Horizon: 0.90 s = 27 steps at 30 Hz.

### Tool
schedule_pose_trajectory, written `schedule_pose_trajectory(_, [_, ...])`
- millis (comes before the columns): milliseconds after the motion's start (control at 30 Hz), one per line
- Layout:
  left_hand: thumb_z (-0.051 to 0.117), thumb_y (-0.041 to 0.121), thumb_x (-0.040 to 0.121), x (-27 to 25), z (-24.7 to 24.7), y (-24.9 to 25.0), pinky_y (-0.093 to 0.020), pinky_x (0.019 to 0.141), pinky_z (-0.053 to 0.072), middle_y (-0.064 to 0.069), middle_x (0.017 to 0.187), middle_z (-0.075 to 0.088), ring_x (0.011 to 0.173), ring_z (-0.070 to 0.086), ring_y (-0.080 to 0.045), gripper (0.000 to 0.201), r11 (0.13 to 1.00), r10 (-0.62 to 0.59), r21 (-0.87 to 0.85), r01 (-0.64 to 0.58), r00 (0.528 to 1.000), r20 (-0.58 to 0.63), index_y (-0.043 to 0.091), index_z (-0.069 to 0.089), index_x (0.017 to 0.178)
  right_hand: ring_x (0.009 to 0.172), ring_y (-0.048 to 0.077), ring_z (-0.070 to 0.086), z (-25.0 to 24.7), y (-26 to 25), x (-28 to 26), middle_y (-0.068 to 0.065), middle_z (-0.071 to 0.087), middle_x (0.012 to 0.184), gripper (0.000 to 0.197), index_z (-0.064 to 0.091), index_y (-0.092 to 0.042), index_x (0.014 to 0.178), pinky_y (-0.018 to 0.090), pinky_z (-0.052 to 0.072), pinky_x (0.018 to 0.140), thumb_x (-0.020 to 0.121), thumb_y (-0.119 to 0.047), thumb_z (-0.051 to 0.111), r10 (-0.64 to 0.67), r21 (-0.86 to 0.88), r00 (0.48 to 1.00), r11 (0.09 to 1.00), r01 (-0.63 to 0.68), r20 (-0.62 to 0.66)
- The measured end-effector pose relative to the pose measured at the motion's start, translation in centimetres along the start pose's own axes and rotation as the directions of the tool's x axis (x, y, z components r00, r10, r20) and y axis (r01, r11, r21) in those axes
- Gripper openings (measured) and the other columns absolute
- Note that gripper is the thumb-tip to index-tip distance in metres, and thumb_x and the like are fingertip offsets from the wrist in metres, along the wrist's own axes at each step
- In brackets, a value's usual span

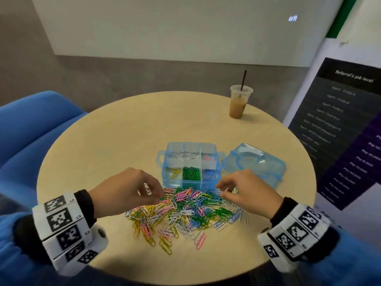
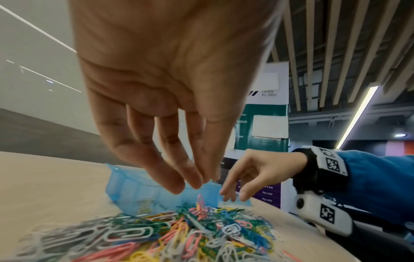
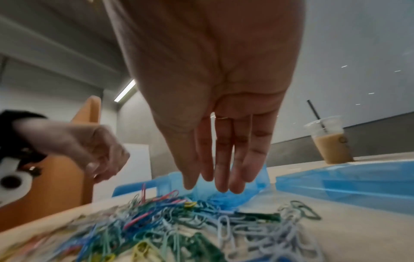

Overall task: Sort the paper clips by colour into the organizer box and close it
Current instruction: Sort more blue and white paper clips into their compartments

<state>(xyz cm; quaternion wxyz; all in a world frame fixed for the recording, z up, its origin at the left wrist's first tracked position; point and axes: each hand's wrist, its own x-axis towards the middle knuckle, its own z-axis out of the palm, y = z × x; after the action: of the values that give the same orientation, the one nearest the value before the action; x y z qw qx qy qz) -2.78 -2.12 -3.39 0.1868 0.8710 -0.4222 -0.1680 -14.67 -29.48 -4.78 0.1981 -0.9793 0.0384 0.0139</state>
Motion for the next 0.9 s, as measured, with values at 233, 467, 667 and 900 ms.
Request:
schedule_pose_trajectory(233, [0.07,0.038,0.086,0.5,2.0,1.3,-0.021,0.077,0.052,0.023,0.102,0.065,0.081,0.062,0.005,0.02,0.999,0.03,0.032,-0.032,0.998,0.056,0.039,0.071,0.106,0.099,0.021,0.067,1.4,-2.0,1.9,0.007,0.071,0.111,0.047,0.068,-0.01,0.115,0.037,0.055,0.087,0.08,-0.042,0.074,-0.01,-0.225,0.992,0.974,0.038,0.123])
schedule_pose_trajectory(467, [0.07,0.032,0.086,1.6,3.9,2.8,-0.022,0.087,0.049,0.013,0.126,0.057,0.101,0.059,-0.003,0.045,0.989,0.103,0.092,-0.116,0.986,0.13,0.027,0.06,0.13,0.088,0.03,0.068,2.8,-3.1,2.7,0.015,0.071,0.099,0.043,0.067,-0.003,0.105,0.044,0.057,0.074,0.076,-0.034,0.077,-0.047,-0.285,0.989,0.955,0.085,0.139])
schedule_pose_trajectory(667, [0.069,0.034,0.088,1.8,4.2,3.5,-0.006,0.075,0.039,0.01,0.128,0.058,0.106,0.057,-0.005,0.046,0.986,0.125,0.097,-0.137,0.985,0.12,0.025,0.059,0.132,0.088,0.029,0.064,3.2,-3.2,2.8,0.011,0.068,0.099,0.021,0.069,-0.009,0.103,0.043,0.056,0.077,0.083,-0.016,0.067,-0.077,-0.255,0.986,0.96,0.113,0.146])
schedule_pose_trajectory(900, [0.06,0.032,0.094,1.9,4.4,3.3,-0.028,0.085,0.054,0.014,0.106,0.07,0.089,0.066,-0.003,0.027,0.968,-0.042,-0.251,0.025,0.997,-0.066,0.026,0.068,0.119,0.082,0.017,0.068,1.3,-2.2,2.8,0.007,0.073,0.095,0.021,0.073,-0.01,0.105,0.026,0.055,0.077,0.084,-0.014,0.071,-0.054,-0.068,0.995,0.996,0.06,0.084])
